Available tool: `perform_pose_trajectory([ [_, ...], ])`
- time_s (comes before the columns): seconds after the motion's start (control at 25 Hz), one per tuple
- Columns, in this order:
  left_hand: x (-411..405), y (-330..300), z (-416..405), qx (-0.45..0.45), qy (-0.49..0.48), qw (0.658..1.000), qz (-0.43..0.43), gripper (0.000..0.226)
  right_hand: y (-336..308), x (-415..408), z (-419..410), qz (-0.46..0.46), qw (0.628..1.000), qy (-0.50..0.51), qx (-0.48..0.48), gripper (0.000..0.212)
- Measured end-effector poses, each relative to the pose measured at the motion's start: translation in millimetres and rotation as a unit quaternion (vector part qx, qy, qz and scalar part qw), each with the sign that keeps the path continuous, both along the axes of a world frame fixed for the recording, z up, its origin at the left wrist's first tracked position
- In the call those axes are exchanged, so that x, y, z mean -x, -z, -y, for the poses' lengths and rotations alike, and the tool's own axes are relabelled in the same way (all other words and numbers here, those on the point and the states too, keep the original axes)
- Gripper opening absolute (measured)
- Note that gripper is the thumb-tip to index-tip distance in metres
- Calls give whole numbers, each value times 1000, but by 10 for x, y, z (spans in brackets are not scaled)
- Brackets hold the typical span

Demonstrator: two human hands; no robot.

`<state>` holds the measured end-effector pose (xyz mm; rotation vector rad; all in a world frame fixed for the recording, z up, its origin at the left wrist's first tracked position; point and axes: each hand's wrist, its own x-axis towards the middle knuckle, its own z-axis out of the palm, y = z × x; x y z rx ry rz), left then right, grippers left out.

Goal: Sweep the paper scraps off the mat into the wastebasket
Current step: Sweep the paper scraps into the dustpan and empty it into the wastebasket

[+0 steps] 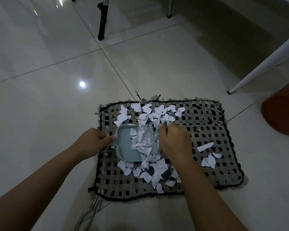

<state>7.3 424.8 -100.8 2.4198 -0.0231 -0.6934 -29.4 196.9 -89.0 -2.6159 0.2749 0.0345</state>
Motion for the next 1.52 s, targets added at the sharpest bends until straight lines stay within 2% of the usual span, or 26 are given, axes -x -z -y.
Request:
perform_pose_trajectory([
  [0.12,11,23,-21,14,-31,999,-21,52,-85,-81,162,25,999,24,-3,33],
  [0.28,12,55,-21,36,-65,997,-26,51,-119,-358,478,56,994,71,63,29],
  [0.44,33,109,1,43,-67,997,-19,50,27,-678,670,67,990,74,103,20],
  [0.64,29,178,-14,39,-74,996,-23,52,112,-723,480,3,994,-49,95,30],
  [0.8,14,213,-30,50,-83,995,-36,51,29,-507,229,-21,989,-138,50,24],
  [1.12,11,202,-50,58,-86,994,-39,52,-32,-195,-59,-11,984,-179,-22,24],
  [1.24,33,177,-83,50,-83,994,-40,51,-93,-216,47,3,992,-124,-25,26],
  [1.4,79,140,-134,47,-59,997,-29,49,-102,-198,346,-7,1000,14,24,30],
  [1.52,52,115,-215,19,-23,999,-19,47,-49,-39,452,-28,991,116,67,34],
])
